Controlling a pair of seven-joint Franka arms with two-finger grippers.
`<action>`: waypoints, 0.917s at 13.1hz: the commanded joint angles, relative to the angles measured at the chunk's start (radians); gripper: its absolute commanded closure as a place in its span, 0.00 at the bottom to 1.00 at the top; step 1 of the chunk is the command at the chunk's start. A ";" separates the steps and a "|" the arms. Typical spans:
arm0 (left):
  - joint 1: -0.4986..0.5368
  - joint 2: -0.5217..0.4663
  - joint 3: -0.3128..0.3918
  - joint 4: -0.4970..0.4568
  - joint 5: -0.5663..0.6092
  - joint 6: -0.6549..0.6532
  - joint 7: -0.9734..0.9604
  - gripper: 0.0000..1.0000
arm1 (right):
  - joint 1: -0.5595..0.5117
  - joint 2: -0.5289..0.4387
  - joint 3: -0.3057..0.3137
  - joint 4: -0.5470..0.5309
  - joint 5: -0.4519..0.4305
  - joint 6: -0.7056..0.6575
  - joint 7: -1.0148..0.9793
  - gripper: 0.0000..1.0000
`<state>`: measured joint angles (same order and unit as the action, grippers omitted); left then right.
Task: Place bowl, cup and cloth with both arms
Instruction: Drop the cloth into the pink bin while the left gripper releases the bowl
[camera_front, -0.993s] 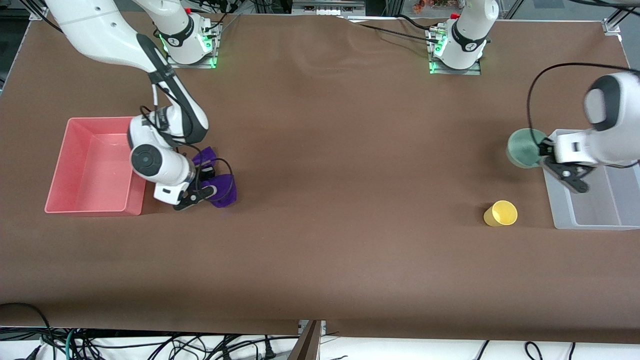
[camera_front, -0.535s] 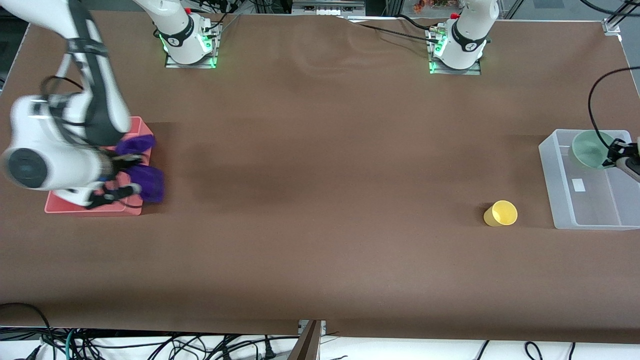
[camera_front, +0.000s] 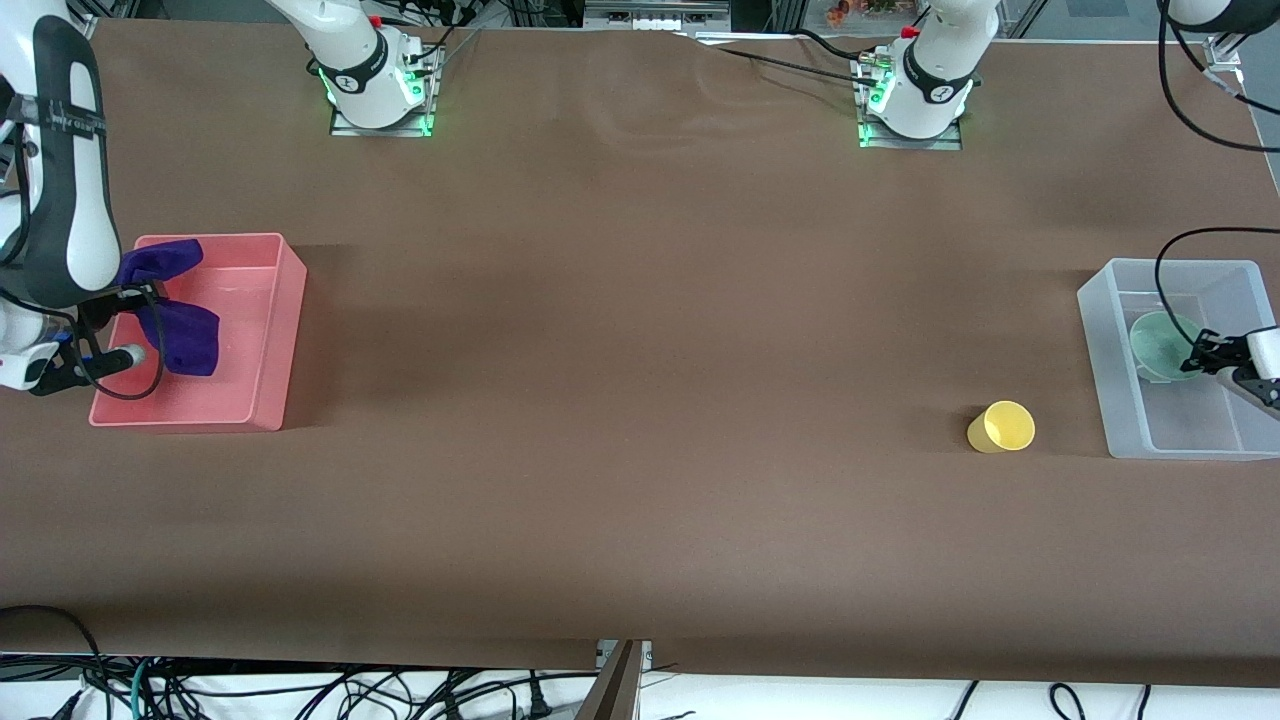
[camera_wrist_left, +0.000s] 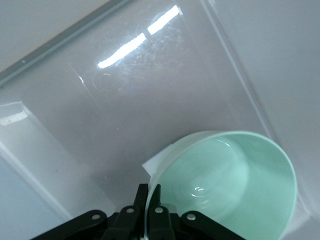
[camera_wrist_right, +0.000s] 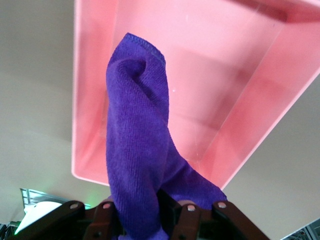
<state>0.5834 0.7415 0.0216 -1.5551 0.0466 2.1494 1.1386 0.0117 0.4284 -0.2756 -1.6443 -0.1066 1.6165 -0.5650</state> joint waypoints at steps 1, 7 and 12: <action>-0.004 -0.019 -0.009 0.038 -0.017 -0.026 0.012 0.00 | 0.007 0.018 -0.016 -0.054 -0.002 0.075 -0.010 1.00; -0.098 -0.221 -0.072 0.150 -0.017 -0.395 -0.170 0.00 | 0.005 -0.005 -0.005 0.041 0.085 -0.044 0.026 0.00; -0.287 -0.208 -0.118 0.142 -0.017 -0.428 -0.587 0.00 | 0.013 -0.034 0.171 0.270 0.116 -0.343 0.424 0.00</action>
<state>0.3382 0.5003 -0.0997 -1.4119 0.0381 1.7105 0.6557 0.0276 0.4018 -0.1741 -1.4288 -0.0027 1.3432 -0.3045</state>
